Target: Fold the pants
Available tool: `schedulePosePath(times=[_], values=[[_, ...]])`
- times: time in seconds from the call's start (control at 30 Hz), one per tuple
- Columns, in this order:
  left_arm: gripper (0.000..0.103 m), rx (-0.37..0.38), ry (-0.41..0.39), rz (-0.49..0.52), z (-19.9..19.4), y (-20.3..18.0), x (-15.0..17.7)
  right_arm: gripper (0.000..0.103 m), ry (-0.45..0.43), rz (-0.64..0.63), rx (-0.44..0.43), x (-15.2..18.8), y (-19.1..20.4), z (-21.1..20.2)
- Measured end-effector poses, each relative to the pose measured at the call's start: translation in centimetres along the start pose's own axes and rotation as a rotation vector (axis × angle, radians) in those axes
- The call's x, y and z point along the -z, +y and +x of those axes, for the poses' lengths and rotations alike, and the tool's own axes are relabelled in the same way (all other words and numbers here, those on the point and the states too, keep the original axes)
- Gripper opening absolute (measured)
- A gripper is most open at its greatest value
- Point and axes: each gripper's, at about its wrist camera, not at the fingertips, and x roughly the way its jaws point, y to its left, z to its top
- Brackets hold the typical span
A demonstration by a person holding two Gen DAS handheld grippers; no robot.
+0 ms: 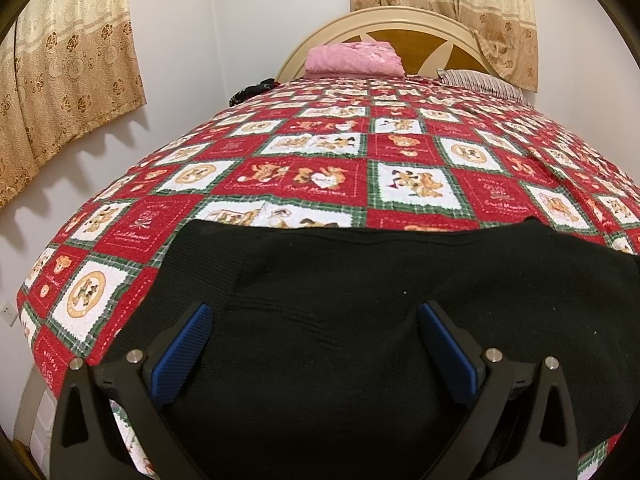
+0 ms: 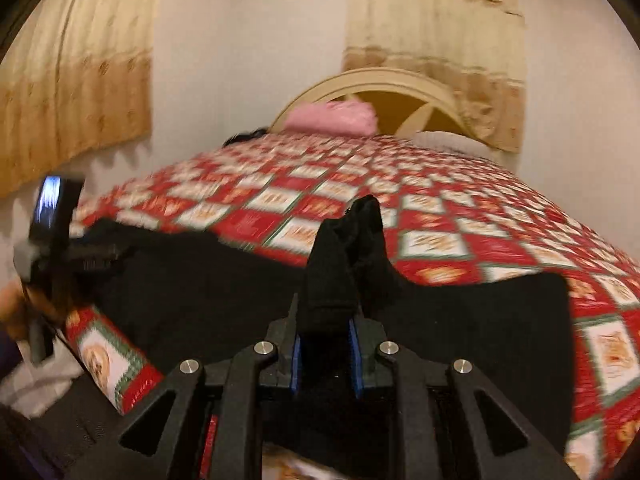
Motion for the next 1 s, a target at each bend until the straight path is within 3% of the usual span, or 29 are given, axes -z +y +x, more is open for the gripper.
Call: schedulePosePath(times=[0.27,0.63,0.67,0.73,0.8,0.83,0.9,0.97,1.0], values=[[0.103,0.001,-0.001,-0.001,0.0,0.0,0.0,0.019,0.020,-0.129,0.020,1.4,3.5,1.7],[0.103,-0.001,-0.001,-0.001,0.0,-0.1,0.0,0.025,0.038,-0.397,0.142,2.6,7.6,1.7],[0.103,0.000,-0.001,-0.001,0.0,-0.1,0.0,0.028,0.045,-0.406,0.127,2.5,7.6,1.2],[0.103,0.000,-0.001,-0.001,0.0,-0.1,0.0,0.037,0.064,-0.367,0.011,2.1,7.0,-0.1],[0.103,-0.001,-0.001,-0.001,0.0,-0.1,0.0,0.072,0.086,-0.258,-0.192,1.1,5.6,-1.5],[0.103,-0.001,-0.001,-0.001,0.0,-0.1,0.0,0.077,0.081,-0.188,-0.286,0.5,4.7,-2.1],[0.103,0.000,-0.001,-0.002,0.0,-0.1,0.0,0.078,0.064,-0.044,-0.407,-0.7,2.6,-3.0],[0.103,0.000,0.000,-0.001,0.0,-0.1,0.0,0.076,0.020,0.101,-0.466,-1.6,0.2,-3.2],[0.103,-0.001,-0.001,-0.001,0.0,-0.1,0.0,0.059,-0.004,0.182,-0.466,-2.1,-1.3,-3.0]])
